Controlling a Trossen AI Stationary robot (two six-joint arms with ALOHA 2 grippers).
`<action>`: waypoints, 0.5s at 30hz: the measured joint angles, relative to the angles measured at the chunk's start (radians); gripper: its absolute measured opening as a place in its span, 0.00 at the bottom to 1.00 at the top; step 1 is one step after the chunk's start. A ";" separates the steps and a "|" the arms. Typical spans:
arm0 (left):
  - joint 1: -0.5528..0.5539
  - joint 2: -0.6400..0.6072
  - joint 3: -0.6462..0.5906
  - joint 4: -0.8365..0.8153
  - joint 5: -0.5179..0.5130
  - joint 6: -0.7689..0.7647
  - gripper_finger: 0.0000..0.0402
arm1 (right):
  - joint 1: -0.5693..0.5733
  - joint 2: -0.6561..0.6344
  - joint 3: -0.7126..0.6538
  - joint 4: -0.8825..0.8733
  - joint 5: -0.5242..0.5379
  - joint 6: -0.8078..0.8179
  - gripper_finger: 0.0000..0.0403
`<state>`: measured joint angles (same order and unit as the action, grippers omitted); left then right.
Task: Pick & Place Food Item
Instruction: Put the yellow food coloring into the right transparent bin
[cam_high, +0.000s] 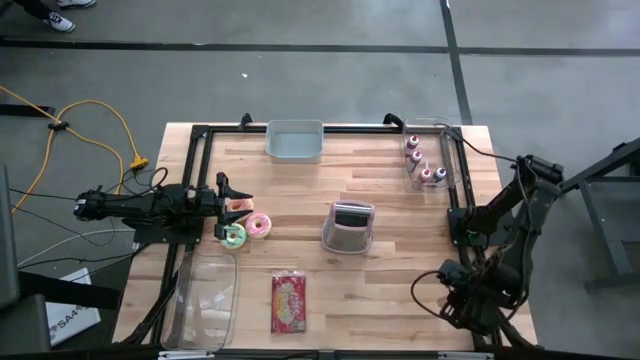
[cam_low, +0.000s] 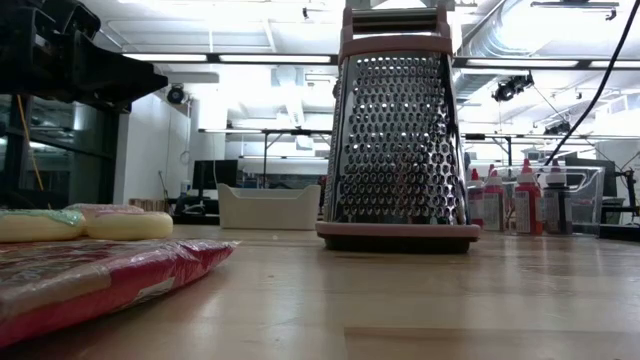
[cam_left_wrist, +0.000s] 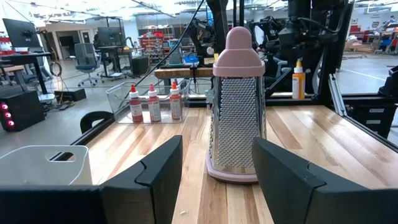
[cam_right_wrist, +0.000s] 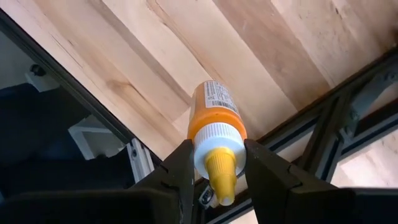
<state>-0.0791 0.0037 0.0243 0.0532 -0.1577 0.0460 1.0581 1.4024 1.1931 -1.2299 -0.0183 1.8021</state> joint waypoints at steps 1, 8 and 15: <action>0.000 0.000 0.000 0.000 0.000 0.000 0.47 | -0.011 -0.001 0.000 -0.003 0.002 -0.022 0.26; 0.000 0.000 0.000 0.000 0.000 0.000 0.47 | -0.130 -0.040 0.000 -0.044 0.024 -0.180 0.27; 0.000 0.000 0.000 0.000 0.000 0.000 0.47 | -0.317 -0.095 0.000 -0.094 0.028 -0.406 0.27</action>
<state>-0.0792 0.0040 0.0243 0.0532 -0.1577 0.0456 0.7412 1.3073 1.1931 -1.3237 0.0093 1.3963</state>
